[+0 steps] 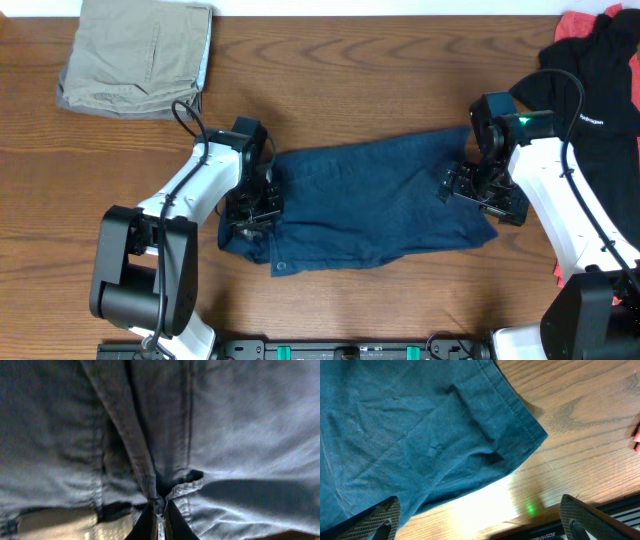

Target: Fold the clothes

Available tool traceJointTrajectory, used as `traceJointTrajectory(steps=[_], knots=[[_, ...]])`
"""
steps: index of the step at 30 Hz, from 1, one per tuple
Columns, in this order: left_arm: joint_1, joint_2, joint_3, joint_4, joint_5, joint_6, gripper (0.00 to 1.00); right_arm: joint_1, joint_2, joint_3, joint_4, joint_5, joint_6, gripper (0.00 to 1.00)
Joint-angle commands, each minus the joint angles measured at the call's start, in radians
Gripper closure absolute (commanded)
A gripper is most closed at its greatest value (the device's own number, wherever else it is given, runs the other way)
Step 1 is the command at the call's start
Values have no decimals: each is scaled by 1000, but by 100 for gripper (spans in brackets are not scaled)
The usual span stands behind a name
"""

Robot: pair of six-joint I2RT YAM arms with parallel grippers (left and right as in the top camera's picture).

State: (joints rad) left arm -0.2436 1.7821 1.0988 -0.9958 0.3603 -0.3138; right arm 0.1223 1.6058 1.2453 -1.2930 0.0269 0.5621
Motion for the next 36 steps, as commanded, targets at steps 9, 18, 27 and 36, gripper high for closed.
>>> traceJointTrajectory(steps=[9,18,27,36], knots=[[-2,-208,120,-167,-13,6,94,12,-3,-24,42,14,-10,11],[12,-267,121,-238,-123,-2,94,56,-3,-130,155,-10,-10,14],[39,-268,165,-298,-181,-2,94,112,-3,-282,407,-119,-4,39],[44,-267,168,-292,-224,-2,94,130,7,-369,544,-211,28,99]])
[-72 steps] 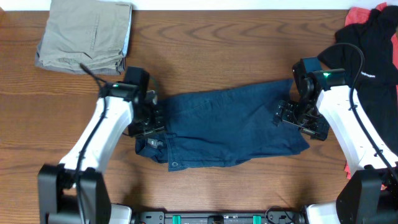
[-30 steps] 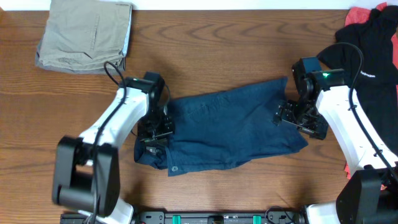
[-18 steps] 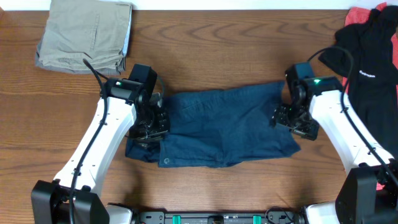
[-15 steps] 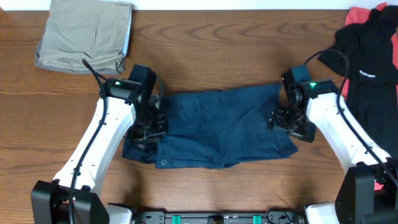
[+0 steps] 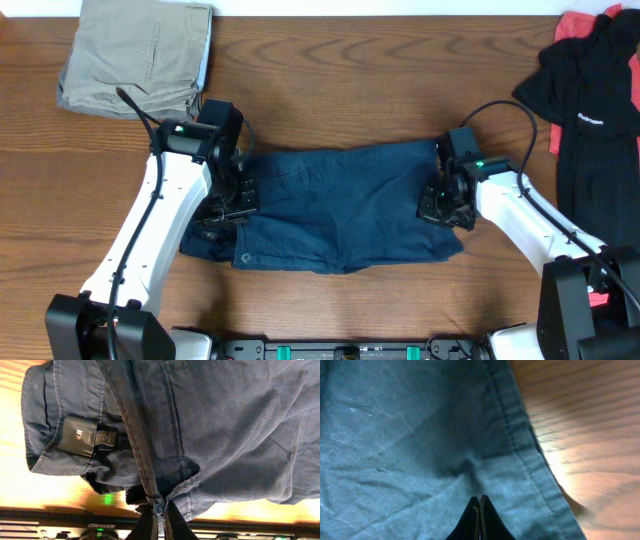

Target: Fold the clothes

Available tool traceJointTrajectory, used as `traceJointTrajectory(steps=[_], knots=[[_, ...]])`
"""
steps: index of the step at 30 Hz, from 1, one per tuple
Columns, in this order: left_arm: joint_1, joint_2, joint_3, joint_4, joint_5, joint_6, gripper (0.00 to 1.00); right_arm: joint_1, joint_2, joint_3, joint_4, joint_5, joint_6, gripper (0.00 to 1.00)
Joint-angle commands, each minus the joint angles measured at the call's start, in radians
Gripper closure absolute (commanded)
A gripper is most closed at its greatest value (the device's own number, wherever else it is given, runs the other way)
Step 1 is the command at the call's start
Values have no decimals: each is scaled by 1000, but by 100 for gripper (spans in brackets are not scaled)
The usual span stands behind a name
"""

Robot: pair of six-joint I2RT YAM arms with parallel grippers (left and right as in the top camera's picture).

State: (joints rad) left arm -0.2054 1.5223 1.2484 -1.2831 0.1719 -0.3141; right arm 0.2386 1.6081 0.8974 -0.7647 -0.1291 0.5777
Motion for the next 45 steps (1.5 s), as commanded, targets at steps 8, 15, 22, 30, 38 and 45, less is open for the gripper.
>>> traceJointTrajectory(steps=[8,15,22,30,38,45], knots=[[10,-6,-14,29,-117,-22,94,61,86,-32,70,-73,47,99],[78,-6,-15,17,-140,-19,94,58,236,-32,69,-101,54,99],[183,-6,-22,-37,-240,-32,94,55,255,-32,66,-77,54,99],[261,-6,-56,-37,-232,-32,60,54,255,-30,66,-62,55,99],[261,-9,-14,-72,-232,-31,42,31,248,50,-69,-29,57,99],[252,-42,26,-43,-21,63,60,-8,179,272,-360,69,20,99]])
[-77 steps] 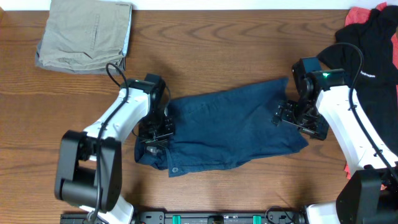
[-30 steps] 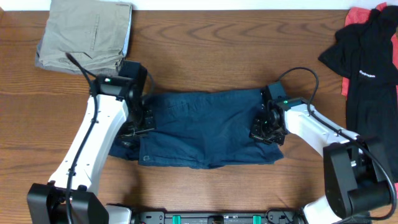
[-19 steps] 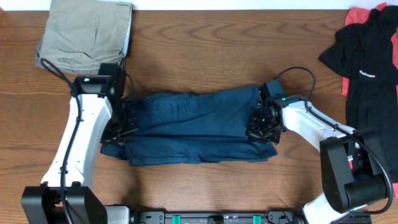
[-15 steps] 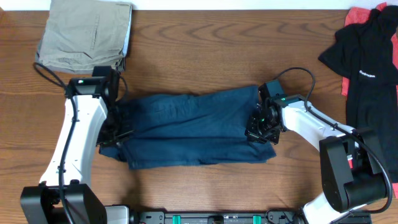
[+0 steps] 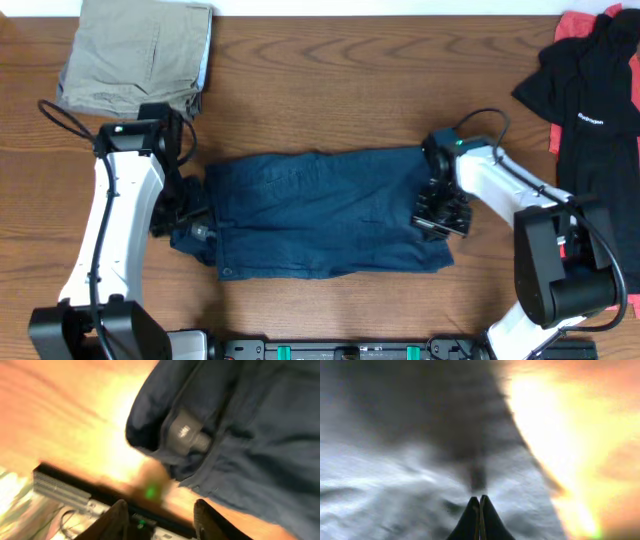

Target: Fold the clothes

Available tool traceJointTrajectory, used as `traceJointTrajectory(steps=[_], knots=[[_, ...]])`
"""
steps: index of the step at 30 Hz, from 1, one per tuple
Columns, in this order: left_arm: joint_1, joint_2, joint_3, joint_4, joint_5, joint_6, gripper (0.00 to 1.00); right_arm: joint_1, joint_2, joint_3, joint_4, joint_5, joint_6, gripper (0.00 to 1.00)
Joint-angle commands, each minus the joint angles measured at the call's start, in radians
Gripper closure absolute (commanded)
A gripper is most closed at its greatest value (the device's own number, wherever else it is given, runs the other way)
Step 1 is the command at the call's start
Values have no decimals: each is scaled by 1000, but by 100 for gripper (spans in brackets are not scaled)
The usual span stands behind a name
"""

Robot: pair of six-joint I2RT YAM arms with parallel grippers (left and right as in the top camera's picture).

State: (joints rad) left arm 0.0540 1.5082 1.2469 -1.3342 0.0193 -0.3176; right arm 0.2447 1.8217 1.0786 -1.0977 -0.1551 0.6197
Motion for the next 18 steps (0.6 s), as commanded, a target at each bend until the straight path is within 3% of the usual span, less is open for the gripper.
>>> traceJointTrajectory(steps=[1,2,6,7,8,11,13,15,18], knots=[[-16,-28,27,19,196,100,62,-14,-47,124,-53,84,-48,96],[-28,-25,23,31,246,130,66,-14,-58,156,-76,69,-80,89],[-92,-12,-20,74,288,149,81,0,-79,232,-113,-13,-153,22],[-116,-9,-41,91,289,148,87,8,-81,236,-98,-50,-180,16],[-140,-5,-67,114,301,146,89,19,-81,235,-80,-90,-211,19],[-204,3,-148,200,387,140,94,63,-74,231,-37,-141,-235,65],[-245,10,-211,275,415,113,94,109,-68,225,-13,-141,-235,86],[-268,23,-262,333,415,70,94,156,-63,209,18,-140,-214,98],[-274,43,-315,382,415,50,94,210,-61,175,64,-141,-158,99]])
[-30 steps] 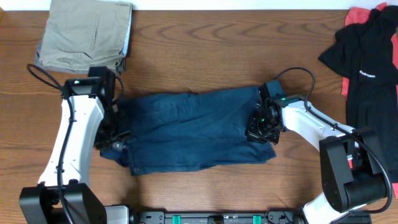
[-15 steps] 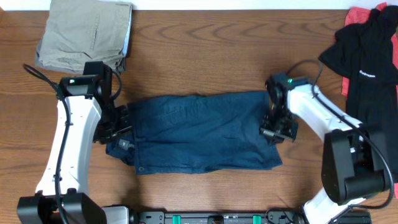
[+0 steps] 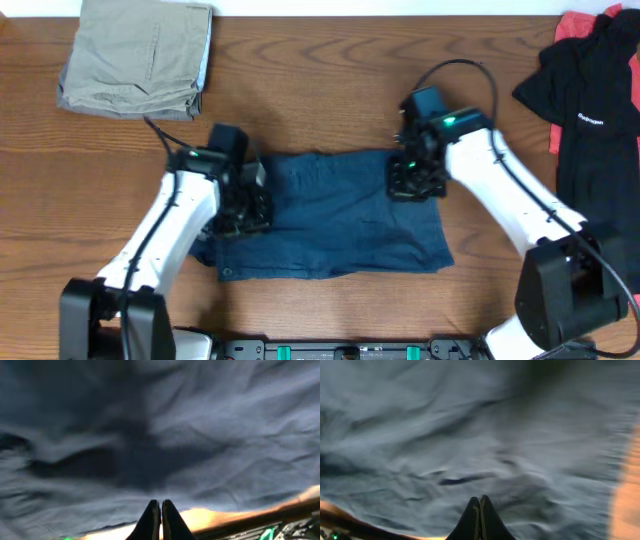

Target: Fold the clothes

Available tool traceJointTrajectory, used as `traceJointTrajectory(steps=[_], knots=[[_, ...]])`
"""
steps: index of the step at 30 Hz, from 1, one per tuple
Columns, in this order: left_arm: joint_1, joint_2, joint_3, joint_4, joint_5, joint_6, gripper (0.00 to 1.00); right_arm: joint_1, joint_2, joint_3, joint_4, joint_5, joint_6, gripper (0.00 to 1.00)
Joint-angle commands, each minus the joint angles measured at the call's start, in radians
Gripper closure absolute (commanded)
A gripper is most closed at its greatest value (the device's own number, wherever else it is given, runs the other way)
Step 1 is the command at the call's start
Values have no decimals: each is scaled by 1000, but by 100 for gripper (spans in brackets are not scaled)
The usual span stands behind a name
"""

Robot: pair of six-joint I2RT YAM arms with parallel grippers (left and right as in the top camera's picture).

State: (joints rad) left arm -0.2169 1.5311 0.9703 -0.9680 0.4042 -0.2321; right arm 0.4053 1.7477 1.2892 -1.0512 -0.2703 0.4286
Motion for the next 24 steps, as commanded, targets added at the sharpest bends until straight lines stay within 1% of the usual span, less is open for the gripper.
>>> traceJointTrajectory(steps=[1,6,12,15,18,20,24], knots=[[-3,29,-53,28,30,-36,94,66,13,-51,34,-26,51,99],[-2,73,-97,62,-2,-36,94,114,13,-150,141,-25,101,99],[-2,132,-114,42,-87,-66,94,108,13,-290,225,-21,121,99],[1,137,-137,23,-157,-120,94,90,13,-354,229,7,133,99],[16,137,-156,-19,-285,-192,94,59,13,-404,230,31,143,99],[33,137,-156,-49,-342,-219,94,33,13,-422,226,38,144,99],[89,134,-156,-71,-346,-218,94,-30,13,-421,184,85,184,99]])
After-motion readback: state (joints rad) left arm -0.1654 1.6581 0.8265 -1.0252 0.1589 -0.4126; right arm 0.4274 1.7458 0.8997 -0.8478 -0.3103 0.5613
